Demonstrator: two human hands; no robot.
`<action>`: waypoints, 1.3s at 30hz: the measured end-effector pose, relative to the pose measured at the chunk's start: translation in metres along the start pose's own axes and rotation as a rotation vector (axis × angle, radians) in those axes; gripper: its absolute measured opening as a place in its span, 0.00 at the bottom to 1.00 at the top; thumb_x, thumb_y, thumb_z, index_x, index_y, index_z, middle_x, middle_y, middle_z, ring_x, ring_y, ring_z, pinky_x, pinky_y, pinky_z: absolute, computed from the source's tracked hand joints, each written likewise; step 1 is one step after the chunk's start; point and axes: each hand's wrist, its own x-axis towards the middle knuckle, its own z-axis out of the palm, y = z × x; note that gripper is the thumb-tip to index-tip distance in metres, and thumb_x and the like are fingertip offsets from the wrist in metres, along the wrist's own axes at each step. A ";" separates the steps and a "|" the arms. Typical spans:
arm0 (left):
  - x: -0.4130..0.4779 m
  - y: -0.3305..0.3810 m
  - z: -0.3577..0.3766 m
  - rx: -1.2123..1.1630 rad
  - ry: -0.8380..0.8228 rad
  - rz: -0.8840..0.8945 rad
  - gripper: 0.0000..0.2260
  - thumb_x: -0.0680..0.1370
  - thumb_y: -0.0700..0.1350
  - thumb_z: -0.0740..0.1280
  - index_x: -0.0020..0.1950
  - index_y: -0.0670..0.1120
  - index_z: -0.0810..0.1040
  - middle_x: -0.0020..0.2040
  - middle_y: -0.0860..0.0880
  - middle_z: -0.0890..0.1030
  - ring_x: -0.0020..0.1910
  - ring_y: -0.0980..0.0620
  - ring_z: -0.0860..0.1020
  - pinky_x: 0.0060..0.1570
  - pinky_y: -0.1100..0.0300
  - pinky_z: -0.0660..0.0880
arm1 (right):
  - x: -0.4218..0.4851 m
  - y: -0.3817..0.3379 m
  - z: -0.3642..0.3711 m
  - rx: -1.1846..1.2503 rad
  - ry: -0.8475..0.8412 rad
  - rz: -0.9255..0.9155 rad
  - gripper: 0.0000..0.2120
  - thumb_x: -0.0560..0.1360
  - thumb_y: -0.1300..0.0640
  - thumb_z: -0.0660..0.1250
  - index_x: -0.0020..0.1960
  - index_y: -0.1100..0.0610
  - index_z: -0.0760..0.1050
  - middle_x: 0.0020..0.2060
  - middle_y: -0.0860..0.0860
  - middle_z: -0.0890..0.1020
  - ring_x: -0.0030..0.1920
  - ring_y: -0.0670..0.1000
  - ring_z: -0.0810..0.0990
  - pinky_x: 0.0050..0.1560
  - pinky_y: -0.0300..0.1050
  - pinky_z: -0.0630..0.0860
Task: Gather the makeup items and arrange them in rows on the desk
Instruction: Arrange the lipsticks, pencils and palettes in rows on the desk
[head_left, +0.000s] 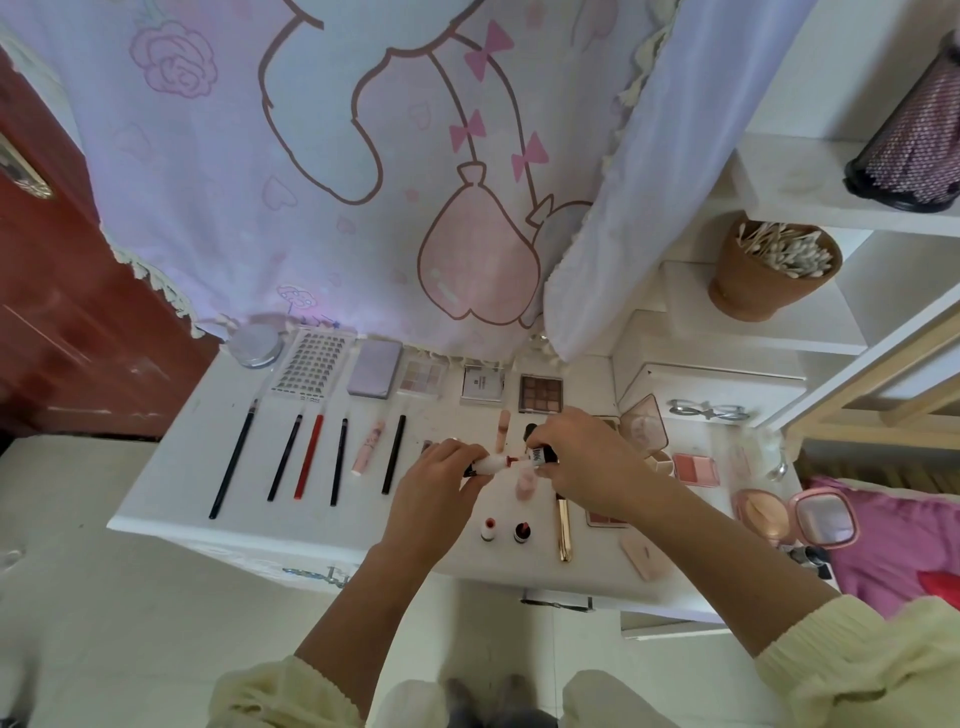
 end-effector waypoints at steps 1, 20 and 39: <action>0.000 0.000 0.000 -0.001 0.005 0.002 0.09 0.73 0.46 0.74 0.51 0.46 0.82 0.44 0.53 0.81 0.40 0.58 0.73 0.40 0.65 0.73 | 0.000 0.000 0.000 0.004 0.001 -0.002 0.15 0.78 0.57 0.64 0.64 0.53 0.75 0.56 0.51 0.78 0.59 0.50 0.72 0.56 0.45 0.73; -0.017 -0.018 0.008 -0.531 0.046 -0.700 0.07 0.71 0.48 0.76 0.45 0.57 0.80 0.40 0.58 0.83 0.44 0.60 0.80 0.46 0.66 0.73 | 0.002 0.017 0.047 0.672 0.154 0.251 0.09 0.69 0.55 0.77 0.44 0.48 0.78 0.42 0.44 0.79 0.41 0.42 0.77 0.43 0.32 0.72; -0.044 -0.041 0.065 -0.136 0.158 -0.644 0.11 0.65 0.52 0.79 0.46 0.52 0.86 0.54 0.51 0.76 0.58 0.53 0.62 0.56 0.50 0.70 | 0.097 -0.019 0.098 0.164 -0.253 0.044 0.05 0.75 0.62 0.64 0.51 0.58 0.74 0.47 0.55 0.79 0.45 0.54 0.78 0.42 0.46 0.75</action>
